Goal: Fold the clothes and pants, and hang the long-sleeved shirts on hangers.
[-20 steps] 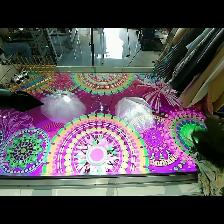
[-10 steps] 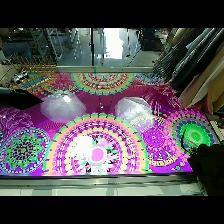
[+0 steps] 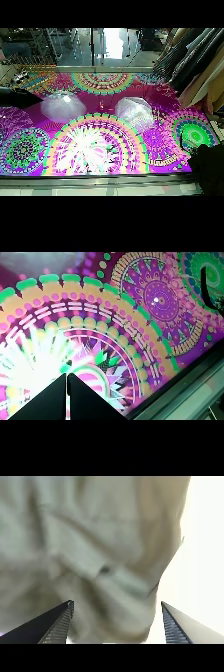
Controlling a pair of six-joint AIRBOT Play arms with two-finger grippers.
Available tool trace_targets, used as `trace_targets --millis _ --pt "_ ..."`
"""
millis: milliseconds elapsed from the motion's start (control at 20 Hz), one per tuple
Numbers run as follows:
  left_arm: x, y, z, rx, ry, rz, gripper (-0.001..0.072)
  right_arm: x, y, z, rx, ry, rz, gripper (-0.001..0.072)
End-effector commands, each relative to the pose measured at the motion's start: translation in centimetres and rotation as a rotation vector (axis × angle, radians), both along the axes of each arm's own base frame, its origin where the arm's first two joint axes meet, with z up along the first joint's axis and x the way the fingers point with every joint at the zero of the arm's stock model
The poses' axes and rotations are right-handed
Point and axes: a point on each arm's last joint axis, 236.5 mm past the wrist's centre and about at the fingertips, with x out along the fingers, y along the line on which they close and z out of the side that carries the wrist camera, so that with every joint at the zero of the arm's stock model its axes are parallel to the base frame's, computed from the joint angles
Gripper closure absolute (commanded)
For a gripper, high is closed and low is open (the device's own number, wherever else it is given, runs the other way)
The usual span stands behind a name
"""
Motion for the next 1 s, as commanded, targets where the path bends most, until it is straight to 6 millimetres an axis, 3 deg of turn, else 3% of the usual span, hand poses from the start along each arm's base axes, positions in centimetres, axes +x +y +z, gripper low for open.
trace_targets --millis 0,50,150,200,250,300,400,500,600,700,800,850,900,950 --pt "1.1 1.0 0.1 0.039 -0.048 0.033 0.0694 4.6 2.4 6.6 0.154 -0.135 -0.046 0.0085" --pt "1.4 1.7 -0.2 0.066 -0.05 0.053 0.0695 7.9 2.9 8.5 0.141 -0.232 0.029 0.0139" --pt "1.9 3.3 -0.9 0.13 -0.05 0.097 0.0695 14.5 3.9 11.0 0.097 -0.394 0.192 0.043" --pt "2.3 4.3 -1.2 0.167 -0.053 0.125 0.0695 17.5 4.6 11.1 0.062 -0.422 0.286 0.0533" --pt "2.8 5.6 -1.7 0.201 -0.046 0.173 0.0695 20.2 5.7 10.4 0.018 -0.418 0.414 0.056" --pt "3.5 7.3 -2.3 0.227 -0.023 0.251 0.0695 22.5 7.5 9.3 -0.005 -0.402 0.536 0.0561" --pt "4.9 12.4 -4.3 0.282 0.064 0.513 0.0695 27.4 11.7 6.4 -0.08 -0.375 0.776 0.0563" --pt "5.4 17.2 -6.4 0.338 0.143 0.74 0.0694 32.2 17.4 3.9 -0.166 -0.421 0.961 0.0564" --pt "6.2 17.9 -8.0 0.274 0.206 0.834 0.0693 36.3 22.9 3.1 -0.302 -0.52 1.117 0.0564" --pt "6.7 18.1 -9.3 0.273 0.238 0.84 0.0694 39.7 25.7 4.8 -0.545 -0.61 1.258 0.0564" --pt "7.1 18.2 -10.4 0.279 0.266 0.836 0.0694 41.9 26.6 7.8 -0.728 -0.71 1.277 0.0559" --pt "7.3 18.2 -11.0 0.282 0.279 0.834 0.0694 42.4 26.8 9.1 -0.756 -0.76 1.247 0.0511" --pt "7.4 18.3 -11.5 0.285 0.291 0.832 0.0694 42.8 27.3 10.4 -0.762 -0.815 1.213 0.0363" --pt "7.6 18.3 -12.1 0.287 0.305 0.83 0.0694 43.2 27.1 11.3 -0.794 -0.846 1.19 0.0265"
